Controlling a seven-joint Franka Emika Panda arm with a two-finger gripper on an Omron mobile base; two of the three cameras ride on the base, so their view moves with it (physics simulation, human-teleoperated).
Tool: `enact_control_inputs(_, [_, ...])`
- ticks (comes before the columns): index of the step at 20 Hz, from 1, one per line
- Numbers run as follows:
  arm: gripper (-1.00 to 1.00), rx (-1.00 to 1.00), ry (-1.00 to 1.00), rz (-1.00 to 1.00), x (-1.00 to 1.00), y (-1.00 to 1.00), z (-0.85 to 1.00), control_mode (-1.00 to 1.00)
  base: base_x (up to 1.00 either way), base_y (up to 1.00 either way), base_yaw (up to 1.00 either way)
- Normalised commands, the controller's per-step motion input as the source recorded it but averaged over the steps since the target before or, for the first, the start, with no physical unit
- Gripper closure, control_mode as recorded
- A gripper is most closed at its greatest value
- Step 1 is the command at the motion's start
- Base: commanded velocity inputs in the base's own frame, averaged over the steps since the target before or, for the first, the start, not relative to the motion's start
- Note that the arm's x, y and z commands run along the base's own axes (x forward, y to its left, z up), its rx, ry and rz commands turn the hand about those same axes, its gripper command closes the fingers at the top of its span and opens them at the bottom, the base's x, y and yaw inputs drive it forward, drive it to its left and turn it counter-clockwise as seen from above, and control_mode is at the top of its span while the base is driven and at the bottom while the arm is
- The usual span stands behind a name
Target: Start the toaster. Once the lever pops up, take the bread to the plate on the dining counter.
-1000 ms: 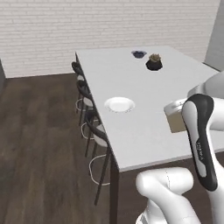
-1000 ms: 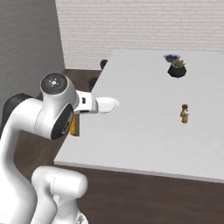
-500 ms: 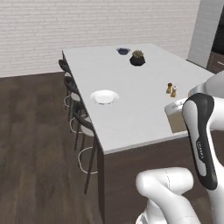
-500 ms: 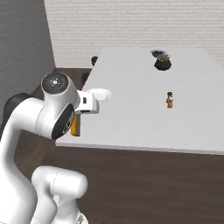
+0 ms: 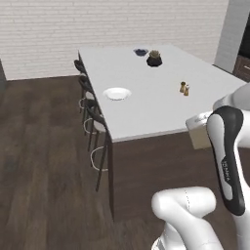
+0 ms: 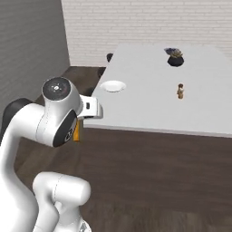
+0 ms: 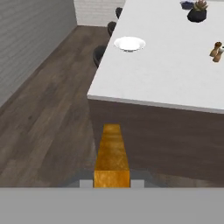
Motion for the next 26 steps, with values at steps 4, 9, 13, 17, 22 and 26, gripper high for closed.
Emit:
enact_control_inputs(4, [1.0, 0.0, 0.0, 0.0, 0.0, 0.0, 0.0, 1.0, -1.0, 1.0, 0.11])
enact_control_inputs(9, [1.0, 0.0, 0.0, 0.0, 0.0, 0.0, 0.0, 1.0, -0.93, 1.0, 0.35])
enact_control_inputs(13, [1.0, 0.0, 0.0, 0.0, 0.0, 0.0, 0.0, 1.0, -0.31, 0.84, 0.78])
enact_control_inputs(17, [1.0, 0.0, 0.0, 0.0, 0.0, 0.0, 0.0, 1.0, -0.09, 0.33, 0.98])
enact_control_inputs(22, [1.0, 0.0, 0.0, 0.0, 0.0, 0.0, 0.0, 1.0, -0.07, 0.47, 0.96])
enact_control_inputs(26, [1.0, 0.0, 0.0, 0.0, 0.0, 0.0, 0.0, 1.0, -0.1, 0.56, 0.92])
